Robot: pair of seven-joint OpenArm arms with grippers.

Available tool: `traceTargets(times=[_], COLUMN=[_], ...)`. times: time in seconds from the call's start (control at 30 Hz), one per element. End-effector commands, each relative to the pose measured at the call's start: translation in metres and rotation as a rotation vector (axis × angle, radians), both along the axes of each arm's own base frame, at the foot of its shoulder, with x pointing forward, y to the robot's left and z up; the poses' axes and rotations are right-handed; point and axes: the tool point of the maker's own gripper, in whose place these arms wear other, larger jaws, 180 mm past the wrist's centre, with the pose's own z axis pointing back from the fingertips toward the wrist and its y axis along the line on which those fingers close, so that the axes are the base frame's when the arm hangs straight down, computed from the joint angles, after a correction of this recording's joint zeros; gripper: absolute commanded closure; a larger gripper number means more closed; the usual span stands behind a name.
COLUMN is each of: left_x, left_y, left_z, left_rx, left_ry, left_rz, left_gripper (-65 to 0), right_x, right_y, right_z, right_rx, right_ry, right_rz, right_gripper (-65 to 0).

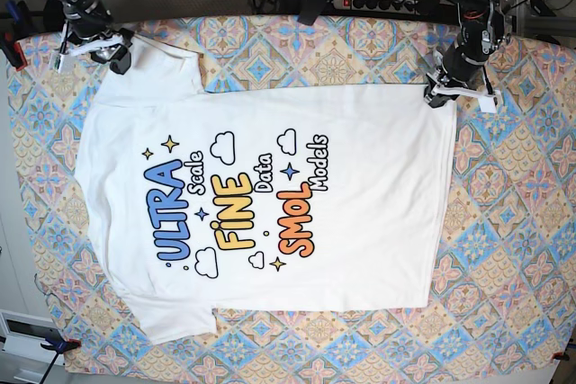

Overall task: Fold the T-shirt properly
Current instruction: 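Lower both grippers onto the shirt's collar-end corners and grasp them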

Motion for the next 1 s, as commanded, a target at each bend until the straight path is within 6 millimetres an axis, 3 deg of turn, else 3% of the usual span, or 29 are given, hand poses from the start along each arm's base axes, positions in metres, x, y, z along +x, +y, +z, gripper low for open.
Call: traceTargets(times=[0.0, 0.57, 0.8, 0.97], left_x=[-0.004, -0.004, -0.005, -0.014], left_y=[0.004, 0.003, 0.002, 0.004], left_z=[-0.001, -0.001, -0.002, -0.004], left_rx=[0.012, 0.011, 0.009, 0.009], left_ry=[0.02, 0.02, 0.021, 0.038], left_rz=[-0.003, -0.002, -0.002, 0.002], left_gripper=[0.0, 0.0, 0.0, 0.0], right_x=[0.006, -0.012, -0.024, -0.018], right_y=[-0.004, -0.006, 0.007, 0.021], right_z=[0.009, -0.011, -0.021, -0.012], right_rx=[-0.01, 0.012, 0.058, 0.084], right_ry=[-0.035, 0.03, 0.118, 0.058], right_rz=[0.006, -0.02, 0.038, 0.138], right_gripper=[-33.7, -33.5, -33.3, -24.7])
